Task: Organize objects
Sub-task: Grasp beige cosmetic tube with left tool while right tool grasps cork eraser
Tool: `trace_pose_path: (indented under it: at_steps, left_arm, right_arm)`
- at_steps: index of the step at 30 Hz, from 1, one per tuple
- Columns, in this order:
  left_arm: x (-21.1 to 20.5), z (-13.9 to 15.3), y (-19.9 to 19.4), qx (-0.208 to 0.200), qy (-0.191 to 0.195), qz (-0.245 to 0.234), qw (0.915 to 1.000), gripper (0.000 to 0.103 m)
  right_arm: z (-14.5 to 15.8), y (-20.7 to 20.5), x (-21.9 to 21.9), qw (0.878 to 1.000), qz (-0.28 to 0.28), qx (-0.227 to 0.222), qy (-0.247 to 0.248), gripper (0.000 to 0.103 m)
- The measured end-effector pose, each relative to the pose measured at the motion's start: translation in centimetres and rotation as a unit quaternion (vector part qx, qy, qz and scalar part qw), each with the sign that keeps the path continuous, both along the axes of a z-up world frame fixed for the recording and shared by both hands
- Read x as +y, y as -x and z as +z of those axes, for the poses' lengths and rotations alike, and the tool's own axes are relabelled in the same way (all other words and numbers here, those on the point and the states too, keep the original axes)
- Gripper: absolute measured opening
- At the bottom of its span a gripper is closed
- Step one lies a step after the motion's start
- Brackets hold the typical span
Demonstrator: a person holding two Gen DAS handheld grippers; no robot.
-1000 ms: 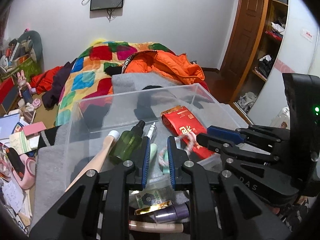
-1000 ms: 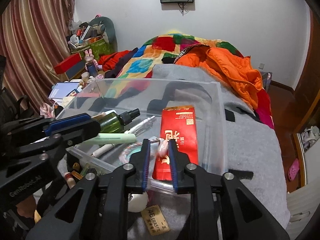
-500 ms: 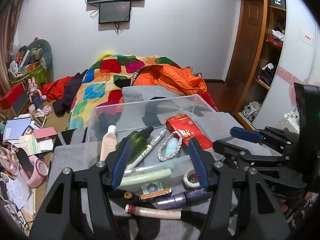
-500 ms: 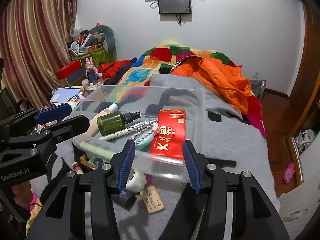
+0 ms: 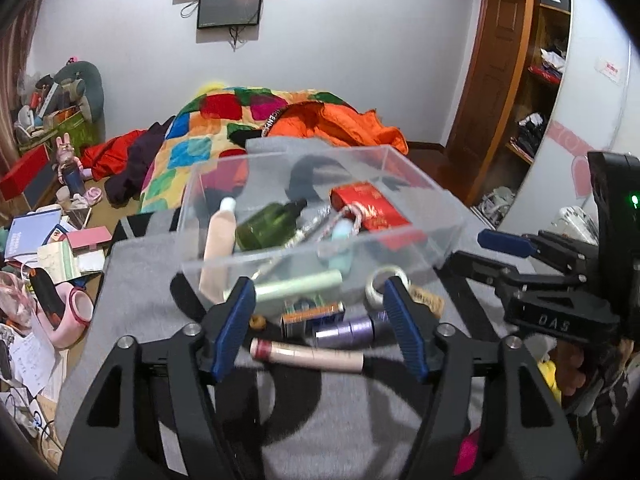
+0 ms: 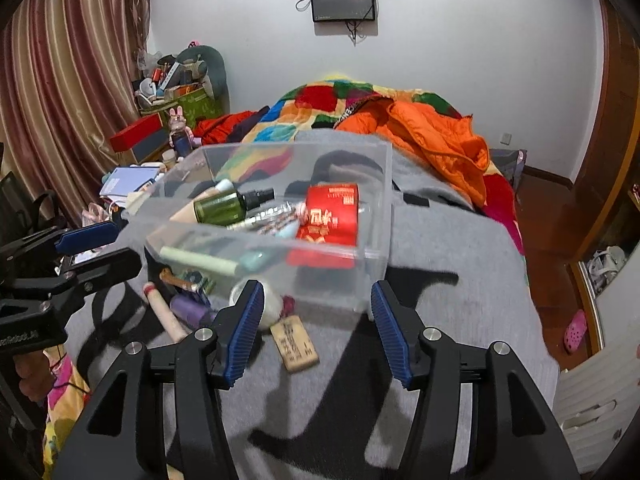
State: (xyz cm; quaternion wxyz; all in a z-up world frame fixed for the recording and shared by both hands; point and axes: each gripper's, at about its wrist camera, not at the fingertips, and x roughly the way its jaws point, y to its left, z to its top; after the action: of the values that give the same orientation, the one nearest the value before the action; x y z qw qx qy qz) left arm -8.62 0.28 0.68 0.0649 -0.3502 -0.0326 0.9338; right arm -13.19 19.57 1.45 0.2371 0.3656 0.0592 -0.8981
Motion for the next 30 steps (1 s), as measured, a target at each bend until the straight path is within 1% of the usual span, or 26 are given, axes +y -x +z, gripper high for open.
trace_pose_path:
  at_steps: [3,5,11,13,16,18,23,30]
  left_arm:
    - [-0.1,-1.1,-0.7,-0.012,0.000,-0.001,0.9999,0.072]
    - [-0.3,-2.0,-0.9,-0.026,-0.002,-0.001,0.9997,0.073]
    - [-0.8,-4.6,-1.2,-0.063,0.003,0.003,0.9980,0.078]
    - [-0.9,-5.3,-1.2,-0.074,-0.001,-0.003,0.9973,0.083]
    - [-0.7,-6.0,-1.1,-0.083,0.000,-0.017,0.9964,0.086]
    - [-0.5,-6.4,-1.0,-0.086,0.010,-0.019,0.9960,0.095]
    - [-0.2,-7.3,-0.2,-0.099,0.029,-0.011,0.9946,0.095]
    - [0.6,-7.3,1.3,-0.103,0.048,-0.005,0.9936,0.095]
  right_arm:
    - [-0.8,-0.3,0.3,1.000,0.002,-0.008,-0.006,0.052]
    - [-1.4,-0.6,0.4,1.000,0.003,-0.015,-0.009,0.052]
    - [-2.7,-1.1,0.5,0.999,0.010,-0.031,-0.019,0.052]
    - [-3.1,-1.2,0.5,0.999,0.013,-0.034,-0.024,0.052]
    - [-4.0,-0.9,0.6,0.998,0.014,-0.048,-0.032,0.054]
    - [-4.4,-0.8,0.6,0.998,0.015,-0.057,-0.033,0.054]
    - [-4.8,-0.7,0.2,0.997,0.022,-0.062,-0.038,0.054]
    - [-5.0,-0.5,-1.0,0.997,0.035,-0.053,-0.049,0.054]
